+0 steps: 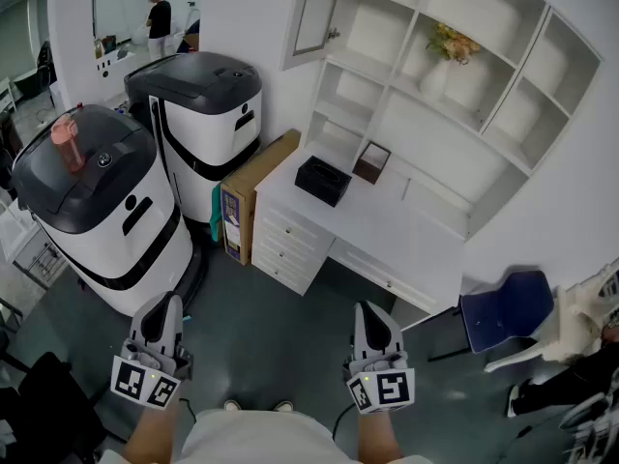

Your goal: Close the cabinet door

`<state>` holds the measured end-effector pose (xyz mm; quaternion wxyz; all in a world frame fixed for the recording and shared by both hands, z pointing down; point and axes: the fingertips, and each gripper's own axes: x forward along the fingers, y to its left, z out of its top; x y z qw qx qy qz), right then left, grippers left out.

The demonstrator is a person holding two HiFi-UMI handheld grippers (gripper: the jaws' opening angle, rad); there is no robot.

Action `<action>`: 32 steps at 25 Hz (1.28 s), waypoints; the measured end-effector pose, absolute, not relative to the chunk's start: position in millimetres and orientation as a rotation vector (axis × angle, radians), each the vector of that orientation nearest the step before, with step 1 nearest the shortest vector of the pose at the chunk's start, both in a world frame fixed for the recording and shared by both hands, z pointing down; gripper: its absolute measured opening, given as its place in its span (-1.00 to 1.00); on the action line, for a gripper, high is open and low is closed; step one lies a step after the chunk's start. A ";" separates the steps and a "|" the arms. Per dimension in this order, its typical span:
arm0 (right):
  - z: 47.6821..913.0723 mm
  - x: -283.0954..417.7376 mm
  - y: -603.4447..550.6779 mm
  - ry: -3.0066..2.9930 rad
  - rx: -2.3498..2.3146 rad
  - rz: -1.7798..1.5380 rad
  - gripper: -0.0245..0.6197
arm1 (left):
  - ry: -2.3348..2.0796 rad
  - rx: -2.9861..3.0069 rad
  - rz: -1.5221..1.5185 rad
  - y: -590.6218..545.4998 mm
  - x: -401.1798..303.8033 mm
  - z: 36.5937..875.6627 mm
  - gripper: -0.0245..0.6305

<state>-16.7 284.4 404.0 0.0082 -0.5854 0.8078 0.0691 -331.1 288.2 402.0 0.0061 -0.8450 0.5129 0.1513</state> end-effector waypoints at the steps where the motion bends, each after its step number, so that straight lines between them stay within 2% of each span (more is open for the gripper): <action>1: 404.2 -14.6 284.4 2.524 -1.831 0.214 -0.93 | 1.609 -2.643 0.471 287.2 -329.2 401.9 -0.91; 15: 406.2 44.9 292.2 2.488 -1.745 0.146 -0.93 | 1.629 -2.651 0.454 283.2 -270.2 408.7 -0.91; 23: 423.4 72.4 290.5 2.513 -1.687 0.096 -0.92 | 1.700 -2.509 0.379 281.9 -262.1 399.0 -0.88; 26: 424.8 84.4 290.7 2.509 -1.695 0.091 -0.93 | 1.742 -2.466 0.373 273.8 -264.4 390.2 -0.42; 32: 420.9 102.5 283.6 2.493 -1.721 0.101 -0.93 | 1.796 -2.398 0.340 244.6 -266.3 372.8 0.09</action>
